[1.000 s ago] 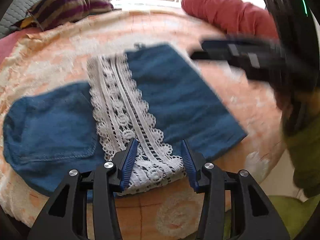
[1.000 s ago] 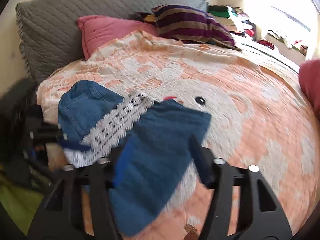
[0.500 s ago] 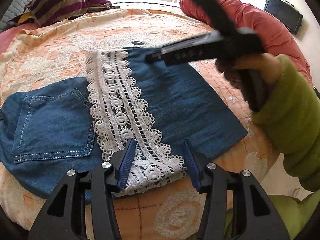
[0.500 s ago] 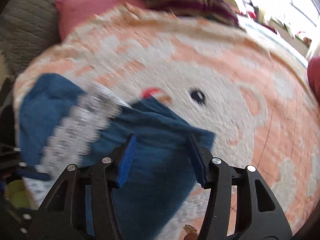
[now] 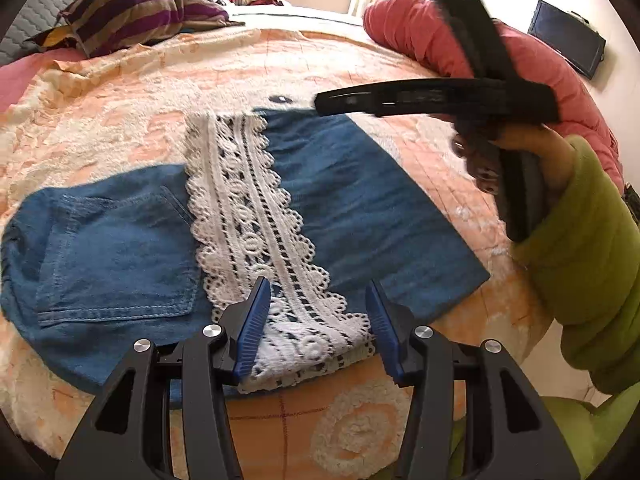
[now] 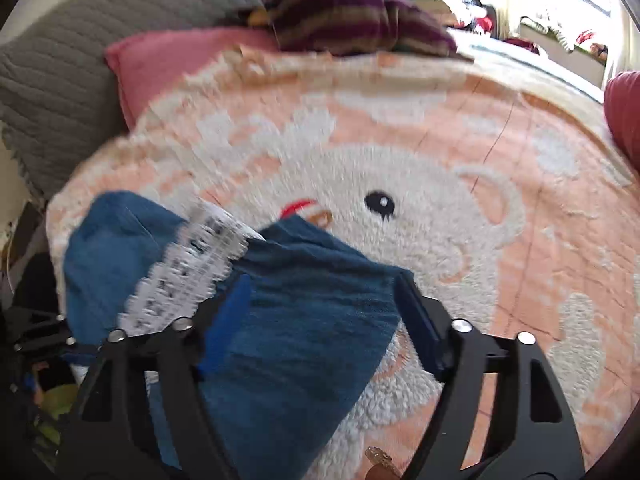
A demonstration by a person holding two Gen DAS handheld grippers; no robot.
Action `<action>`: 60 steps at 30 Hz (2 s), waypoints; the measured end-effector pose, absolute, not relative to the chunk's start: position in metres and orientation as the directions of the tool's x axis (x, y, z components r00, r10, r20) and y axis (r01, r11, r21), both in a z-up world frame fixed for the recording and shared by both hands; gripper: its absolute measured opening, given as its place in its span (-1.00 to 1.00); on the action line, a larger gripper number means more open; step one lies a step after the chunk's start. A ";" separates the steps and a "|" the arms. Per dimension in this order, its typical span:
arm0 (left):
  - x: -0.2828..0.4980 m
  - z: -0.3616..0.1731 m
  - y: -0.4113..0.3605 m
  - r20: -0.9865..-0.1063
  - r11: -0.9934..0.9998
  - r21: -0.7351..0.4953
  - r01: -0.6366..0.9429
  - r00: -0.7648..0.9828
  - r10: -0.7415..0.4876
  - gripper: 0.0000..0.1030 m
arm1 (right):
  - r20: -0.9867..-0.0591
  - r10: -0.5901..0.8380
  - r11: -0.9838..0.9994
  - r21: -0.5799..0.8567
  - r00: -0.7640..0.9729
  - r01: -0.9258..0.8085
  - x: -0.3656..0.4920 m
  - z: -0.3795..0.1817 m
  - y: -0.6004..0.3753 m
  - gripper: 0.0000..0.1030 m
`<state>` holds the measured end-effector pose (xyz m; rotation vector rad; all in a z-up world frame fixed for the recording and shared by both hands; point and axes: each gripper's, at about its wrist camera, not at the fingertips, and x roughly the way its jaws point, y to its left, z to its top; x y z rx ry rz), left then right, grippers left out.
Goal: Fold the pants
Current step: 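Open both tools and withdraw from the folded pants, then grasp the elastic waistband with the left tool while the right tool grips the denim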
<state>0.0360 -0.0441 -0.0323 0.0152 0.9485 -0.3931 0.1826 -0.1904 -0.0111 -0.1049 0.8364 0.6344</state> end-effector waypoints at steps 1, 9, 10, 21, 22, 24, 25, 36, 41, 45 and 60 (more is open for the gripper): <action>0.035 -0.031 -0.042 -0.789 0.930 -0.159 0.331 0.524 -0.322 -0.05 | -0.713 0.486 0.813 0.158 0.505 -0.560 0.180 -0.008 -0.193 0.50; 0.028 -0.010 -0.024 -0.750 0.945 -0.171 0.280 0.584 -0.309 0.14 | -0.655 0.512 0.823 0.190 0.556 -0.535 0.150 0.013 -0.224 0.73; 0.027 -0.008 -0.023 -0.748 0.947 -0.168 0.275 0.590 -0.303 0.23 | -0.648 0.514 0.824 0.192 0.561 -0.533 0.147 0.016 -0.227 0.75; 0.016 0.020 -0.007 -0.711 0.972 -0.119 0.202 0.666 -0.226 0.71 | -0.591 0.548 0.798 0.158 0.591 -0.582 0.127 0.046 -0.219 0.81; 0.015 0.021 -0.006 -0.709 0.973 -0.117 0.198 0.669 -0.221 0.71 | -0.587 0.553 0.792 0.148 0.592 -0.592 0.125 0.050 -0.215 0.82; 0.012 0.025 -0.003 -0.703 0.977 -0.111 0.182 0.680 -0.207 0.85 | -0.580 0.562 0.782 0.139 0.590 -0.608 0.121 0.055 -0.210 0.82; 0.011 0.027 0.000 -0.700 0.980 -0.105 0.171 0.687 -0.196 0.87 | -0.578 0.565 0.777 0.133 0.589 -0.615 0.120 0.058 -0.207 0.82; 0.001 0.034 0.030 -0.694 0.993 -0.091 0.074 0.710 -0.117 0.91 | -0.570 0.592 0.739 0.102 0.570 -0.666 0.114 0.079 -0.169 0.82; -0.001 0.033 0.047 -0.700 0.995 -0.094 0.030 0.709 -0.088 0.91 | -0.585 0.600 0.719 0.094 0.546 -0.689 0.115 0.080 -0.147 0.82; -0.003 0.031 0.058 -0.703 0.995 -0.102 0.006 0.707 -0.076 0.91 | -0.606 0.603 0.697 0.085 0.518 -0.712 0.118 0.078 -0.124 0.82; 0.001 -0.012 0.142 -0.753 0.928 -0.327 -0.178 0.643 -0.142 0.91 | -0.724 0.619 0.533 0.104 0.303 -0.840 0.141 0.043 -0.009 0.82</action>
